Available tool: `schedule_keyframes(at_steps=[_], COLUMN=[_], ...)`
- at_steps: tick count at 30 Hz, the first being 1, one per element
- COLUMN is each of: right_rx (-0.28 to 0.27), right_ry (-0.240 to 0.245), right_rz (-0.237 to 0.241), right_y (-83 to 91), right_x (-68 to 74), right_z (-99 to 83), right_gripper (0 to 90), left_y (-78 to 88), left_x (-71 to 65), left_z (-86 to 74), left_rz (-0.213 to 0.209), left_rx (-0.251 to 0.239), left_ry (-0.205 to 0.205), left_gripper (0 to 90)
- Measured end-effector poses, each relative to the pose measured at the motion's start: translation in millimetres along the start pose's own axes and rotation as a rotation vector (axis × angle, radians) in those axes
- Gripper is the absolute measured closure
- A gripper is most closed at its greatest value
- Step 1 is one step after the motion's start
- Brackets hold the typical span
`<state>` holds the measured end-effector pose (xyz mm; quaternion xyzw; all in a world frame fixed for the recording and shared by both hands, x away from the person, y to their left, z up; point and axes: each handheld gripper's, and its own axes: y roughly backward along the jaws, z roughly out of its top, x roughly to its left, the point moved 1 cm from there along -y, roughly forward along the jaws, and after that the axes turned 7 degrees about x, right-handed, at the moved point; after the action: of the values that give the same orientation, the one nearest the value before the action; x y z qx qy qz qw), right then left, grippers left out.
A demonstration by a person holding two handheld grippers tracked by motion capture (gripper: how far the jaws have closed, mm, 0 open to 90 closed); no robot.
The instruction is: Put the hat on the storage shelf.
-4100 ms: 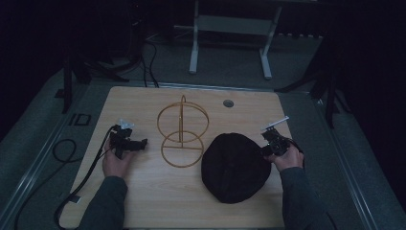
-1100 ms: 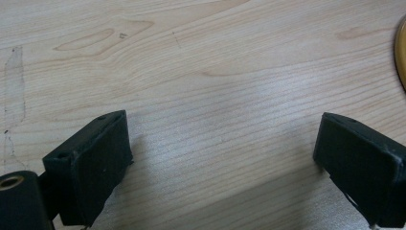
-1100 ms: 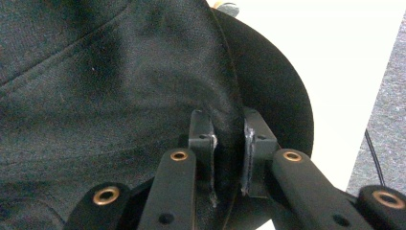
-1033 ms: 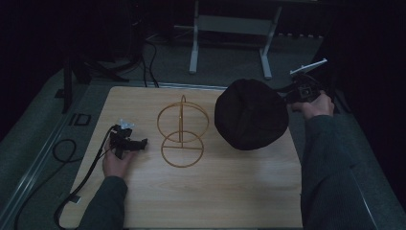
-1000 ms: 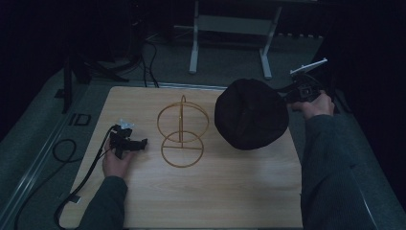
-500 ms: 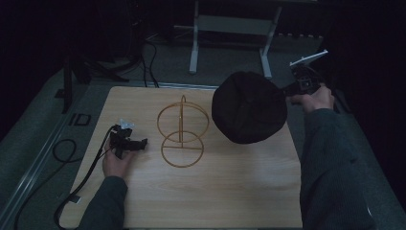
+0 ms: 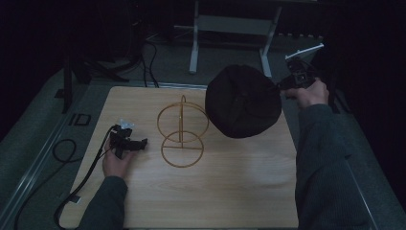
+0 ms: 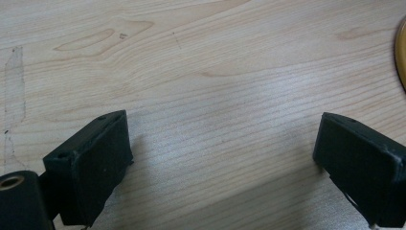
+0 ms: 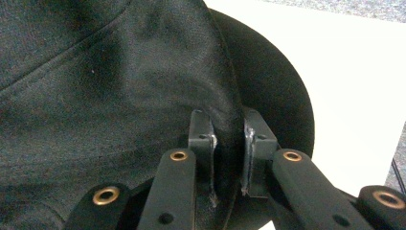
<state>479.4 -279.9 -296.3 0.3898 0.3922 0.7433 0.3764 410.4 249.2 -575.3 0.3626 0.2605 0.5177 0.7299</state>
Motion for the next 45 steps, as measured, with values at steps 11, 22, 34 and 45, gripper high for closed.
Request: schedule_keyframes(at_steps=[11,22,34,45], right_rx=[-0.003,-0.017,-0.009,-0.004], right_ry=[0.002,0.016,0.016,0.034], right_rz=[0.009,0.023,0.030,0.037], right_y=[-1.0,0.8,-0.8,-3.9], right_x=[8.4,24.2,30.9,42.9], right_z=[7.2,18.3,24.5,30.2], right_gripper=[78.0,78.0,77.9,77.9], left_y=[0.0,0.0,0.0,0.0], left_x=[0.0,0.0,0.1,0.1], left_z=[0.0,0.0,0.1,0.1], left_rz=[0.000,0.000,0.000,0.000], left_rx=[0.000,0.000,0.000,0.000], left_ry=[0.000,0.000,0.000,0.000], left_gripper=[5.3,5.4,5.4,5.4])
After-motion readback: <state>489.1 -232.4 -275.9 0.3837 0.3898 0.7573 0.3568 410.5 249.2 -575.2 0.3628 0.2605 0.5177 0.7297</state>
